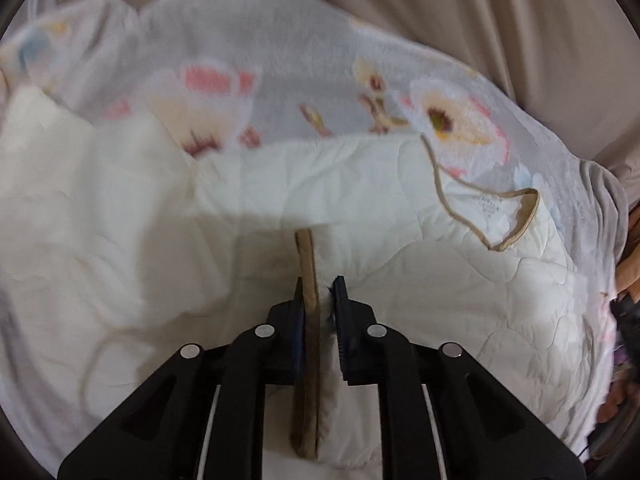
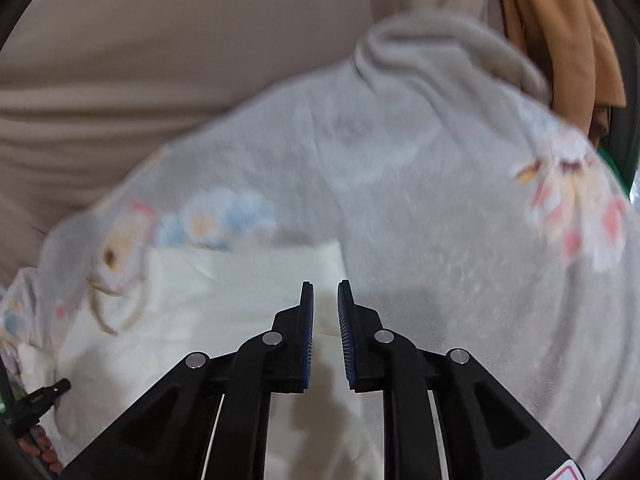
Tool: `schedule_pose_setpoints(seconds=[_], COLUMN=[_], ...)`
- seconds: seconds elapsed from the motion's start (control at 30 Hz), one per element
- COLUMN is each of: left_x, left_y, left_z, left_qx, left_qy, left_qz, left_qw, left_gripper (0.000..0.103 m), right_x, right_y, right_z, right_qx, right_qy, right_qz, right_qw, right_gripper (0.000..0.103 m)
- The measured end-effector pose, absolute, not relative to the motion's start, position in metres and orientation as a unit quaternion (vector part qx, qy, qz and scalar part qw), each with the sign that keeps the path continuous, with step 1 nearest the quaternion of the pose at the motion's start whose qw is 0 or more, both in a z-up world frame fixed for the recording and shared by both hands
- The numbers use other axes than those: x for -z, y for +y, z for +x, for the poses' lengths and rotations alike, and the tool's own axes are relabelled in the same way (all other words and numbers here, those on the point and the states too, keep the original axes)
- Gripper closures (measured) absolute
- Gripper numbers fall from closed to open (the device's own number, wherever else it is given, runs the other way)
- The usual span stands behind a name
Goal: Fold large clothes
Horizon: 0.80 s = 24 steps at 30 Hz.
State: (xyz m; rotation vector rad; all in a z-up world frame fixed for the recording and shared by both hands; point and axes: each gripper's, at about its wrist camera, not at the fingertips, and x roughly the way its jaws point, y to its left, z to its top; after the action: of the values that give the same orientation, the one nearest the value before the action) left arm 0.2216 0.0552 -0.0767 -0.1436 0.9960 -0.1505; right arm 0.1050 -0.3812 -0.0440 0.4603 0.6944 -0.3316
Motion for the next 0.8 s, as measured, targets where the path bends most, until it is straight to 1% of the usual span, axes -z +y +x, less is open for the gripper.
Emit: schedule_pose_setpoints(seconds=[0.07,0.17,0.23,0.33,0.4,0.57,0.6,0.67,0.7,0.73,0.77,0.8], left_x=[0.055,0.045,0.059,0.099,0.111,0.108,0.105,0.098,0.091,0.084,0.078,0.073], left_y=[0.055,0.044,0.025,0.004,0.012,0.061,0.082,0.113,0.134,0.155,0.177,0.199], left_z=[0.206,0.190,0.187,0.187,0.180,0.162,0.159,0.153,0.150,0.148,0.148,0.151], left_qx=[0.062,0.077,0.097,0.102,0.094,0.058,0.043,0.016,0.004,-0.012,-0.029,-0.047], left_qy=[0.452,0.440,0.456,0.499,0.497,0.493,0.495,0.491,0.484,0.474,0.465,0.455], left_qz=[-0.061,-0.082,-0.078,-0.063,-0.068,-0.080,-0.095,-0.118,-0.137,-0.154,-0.165,-0.175], left_qw=[0.888,0.891,0.881,0.858,0.860,0.865,0.862,0.863,0.864,0.867,0.869,0.872], left_gripper=[0.091,0.090,0.090,0.088,0.090,0.091,0.087,0.087,0.086,0.081,0.067,0.057], right_x=[0.033,0.042,0.060,0.091,0.104,0.118,0.117,0.109,0.103,0.098,0.091,0.084], right_y=[-0.348,-0.282,-0.244,-0.217,-0.244,-0.357,-0.370,-0.380,-0.379,-0.375,-0.369,-0.361], right_z=[0.106,0.112,0.113,0.109,0.096,0.049,0.043,0.034,0.031,0.026,0.022,0.019], right_qx=[0.107,-0.003,-0.057,-0.075,-0.046,0.077,0.087,0.116,0.128,0.131,0.129,0.121], right_qy=[0.348,0.388,0.413,0.447,0.451,0.450,0.448,0.445,0.443,0.438,0.432,0.427], right_qz=[0.191,0.154,0.136,0.092,0.109,0.172,0.181,0.170,0.162,0.159,0.158,0.159], right_qw=[0.912,0.909,0.898,0.886,0.885,0.873,0.871,0.871,0.873,0.875,0.879,0.882], right_gripper=[0.087,0.090,0.093,0.102,0.103,0.103,0.103,0.103,0.098,0.093,0.091,0.091])
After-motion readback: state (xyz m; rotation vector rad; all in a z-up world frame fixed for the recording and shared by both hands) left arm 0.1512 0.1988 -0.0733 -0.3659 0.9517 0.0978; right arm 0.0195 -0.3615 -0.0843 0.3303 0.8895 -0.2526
